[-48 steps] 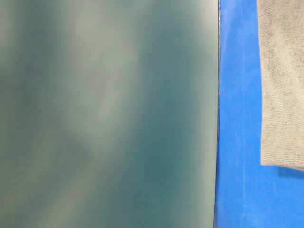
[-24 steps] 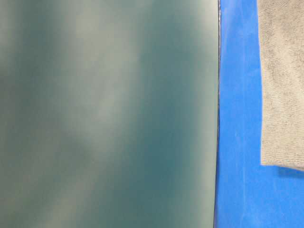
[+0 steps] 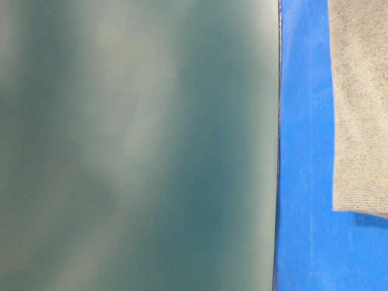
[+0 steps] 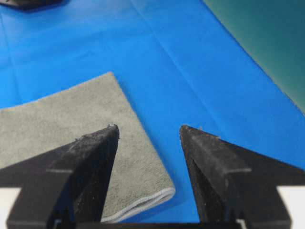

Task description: Fold a large towel.

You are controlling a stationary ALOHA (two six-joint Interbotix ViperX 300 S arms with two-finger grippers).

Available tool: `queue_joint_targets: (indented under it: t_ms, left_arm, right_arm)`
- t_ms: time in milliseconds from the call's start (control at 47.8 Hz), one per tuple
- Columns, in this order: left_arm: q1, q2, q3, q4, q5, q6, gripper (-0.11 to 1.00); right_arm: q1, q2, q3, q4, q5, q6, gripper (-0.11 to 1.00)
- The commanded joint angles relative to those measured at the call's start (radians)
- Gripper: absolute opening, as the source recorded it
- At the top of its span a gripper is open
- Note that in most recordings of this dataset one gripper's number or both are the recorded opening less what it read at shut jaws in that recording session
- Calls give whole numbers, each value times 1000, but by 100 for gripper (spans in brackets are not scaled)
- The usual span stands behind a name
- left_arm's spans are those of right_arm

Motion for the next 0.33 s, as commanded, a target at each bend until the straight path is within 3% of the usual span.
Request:
queue_joint_targets:
  t_ms: [0, 314]
  left_arm:
    - [3, 9, -8, -2, -3, -2, 58]
    - [3, 9, 3, -2, -3, -2, 58]
  right_arm:
    - [-2, 20, -6, -6, -3, 2, 59]
    - [-2, 23, -6, -6, -3, 2, 59]
